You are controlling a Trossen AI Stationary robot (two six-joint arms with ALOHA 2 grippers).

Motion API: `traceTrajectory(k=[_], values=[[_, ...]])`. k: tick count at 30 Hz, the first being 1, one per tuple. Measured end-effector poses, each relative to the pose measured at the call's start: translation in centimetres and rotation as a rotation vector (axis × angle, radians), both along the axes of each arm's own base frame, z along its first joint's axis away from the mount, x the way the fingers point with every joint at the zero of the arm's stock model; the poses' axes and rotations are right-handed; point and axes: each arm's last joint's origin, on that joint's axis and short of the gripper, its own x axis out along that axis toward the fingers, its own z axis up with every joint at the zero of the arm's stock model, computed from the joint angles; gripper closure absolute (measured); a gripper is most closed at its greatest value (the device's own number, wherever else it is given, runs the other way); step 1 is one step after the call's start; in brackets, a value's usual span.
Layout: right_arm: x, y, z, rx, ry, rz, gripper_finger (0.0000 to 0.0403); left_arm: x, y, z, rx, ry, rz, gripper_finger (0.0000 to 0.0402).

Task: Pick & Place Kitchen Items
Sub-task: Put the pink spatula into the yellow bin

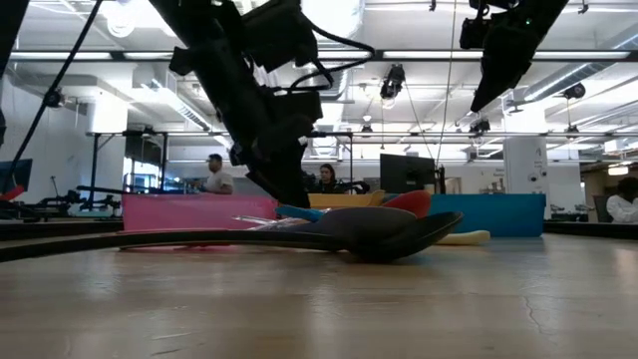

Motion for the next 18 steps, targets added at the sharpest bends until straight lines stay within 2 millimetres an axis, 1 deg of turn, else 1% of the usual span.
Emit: traceTrajectory(k=[5, 12, 15, 18], values=[[0.0, 0.0, 0.0, 0.0, 0.0, 0.0, 0.0394, 0.3, 0.0, -1.1, -0.003, 0.026, -0.003, 0.0209], [0.0, 0.0, 0.0, 0.0, 0.0, 0.0, 0.0394, 0.6, 0.1, -1.3, 0.009, 0.016, -0.013, 0.021], [0.0, 0.0, 0.0, 0.0, 0.0, 0.0, 0.0394, 0.6, 0.2, -1.3, 0.015, 0.016, -0.019, 0.0227], [0.0, 0.0, 0.0, 0.0, 0.0, 0.0, 0.0394, 0.6, 0.5, -1.4, 0.015, 0.018, -0.012, 0.0263]])
